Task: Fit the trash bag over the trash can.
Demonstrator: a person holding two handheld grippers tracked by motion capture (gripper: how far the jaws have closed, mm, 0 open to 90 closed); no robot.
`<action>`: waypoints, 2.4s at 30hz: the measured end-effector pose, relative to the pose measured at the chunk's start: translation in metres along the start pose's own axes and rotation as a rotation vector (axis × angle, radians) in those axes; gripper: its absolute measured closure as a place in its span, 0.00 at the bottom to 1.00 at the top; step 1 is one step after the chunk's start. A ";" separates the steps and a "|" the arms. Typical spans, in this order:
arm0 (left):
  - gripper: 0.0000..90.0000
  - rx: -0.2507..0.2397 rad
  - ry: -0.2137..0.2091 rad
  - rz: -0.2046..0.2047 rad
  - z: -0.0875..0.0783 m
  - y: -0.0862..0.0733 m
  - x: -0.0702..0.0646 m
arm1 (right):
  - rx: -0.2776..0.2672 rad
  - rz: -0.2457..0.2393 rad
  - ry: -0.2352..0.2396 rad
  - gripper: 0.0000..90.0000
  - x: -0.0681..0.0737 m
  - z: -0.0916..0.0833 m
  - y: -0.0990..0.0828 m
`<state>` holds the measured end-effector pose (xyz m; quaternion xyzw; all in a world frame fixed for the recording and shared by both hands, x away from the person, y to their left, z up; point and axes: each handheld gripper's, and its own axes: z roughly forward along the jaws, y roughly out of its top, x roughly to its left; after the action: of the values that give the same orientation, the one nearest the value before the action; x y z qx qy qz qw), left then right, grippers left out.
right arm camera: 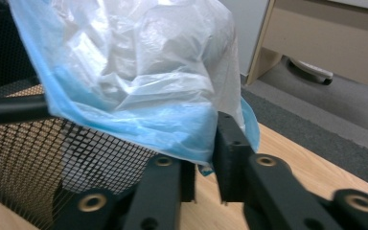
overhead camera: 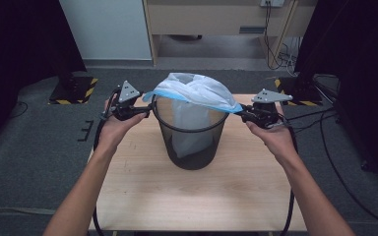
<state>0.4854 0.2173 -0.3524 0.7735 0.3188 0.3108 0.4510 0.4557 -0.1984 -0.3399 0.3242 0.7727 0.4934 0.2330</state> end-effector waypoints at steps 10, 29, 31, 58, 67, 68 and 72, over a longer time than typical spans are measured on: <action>0.86 -0.060 0.008 0.071 -0.006 0.007 -0.008 | 0.016 -0.036 0.043 1.00 0.008 -0.015 0.000; 1.00 -0.096 -0.069 0.089 -0.050 0.003 -0.021 | -0.055 -0.053 0.029 0.92 0.015 -0.031 -0.003; 1.00 -0.099 -0.074 0.089 -0.054 0.001 -0.022 | -0.045 -0.066 0.042 0.98 0.017 -0.031 -0.003; 1.00 -0.062 -0.129 0.058 -0.050 -0.035 -0.041 | 0.043 -0.111 0.138 0.99 0.043 -0.014 -0.018; 0.99 -0.070 -0.152 0.056 -0.038 -0.032 -0.052 | 0.047 -0.108 0.130 0.99 0.041 -0.014 -0.019; 0.99 -0.071 -0.155 0.052 -0.037 -0.032 -0.052 | 0.047 -0.110 0.129 0.99 0.040 -0.014 -0.019; 0.99 -0.071 -0.157 0.046 -0.032 -0.031 -0.056 | 0.047 -0.104 0.119 0.99 0.039 -0.013 -0.021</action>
<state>0.4204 0.2022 -0.3783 0.7861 0.2532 0.2707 0.4946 0.4144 -0.1849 -0.3555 0.2591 0.8124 0.4808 0.2042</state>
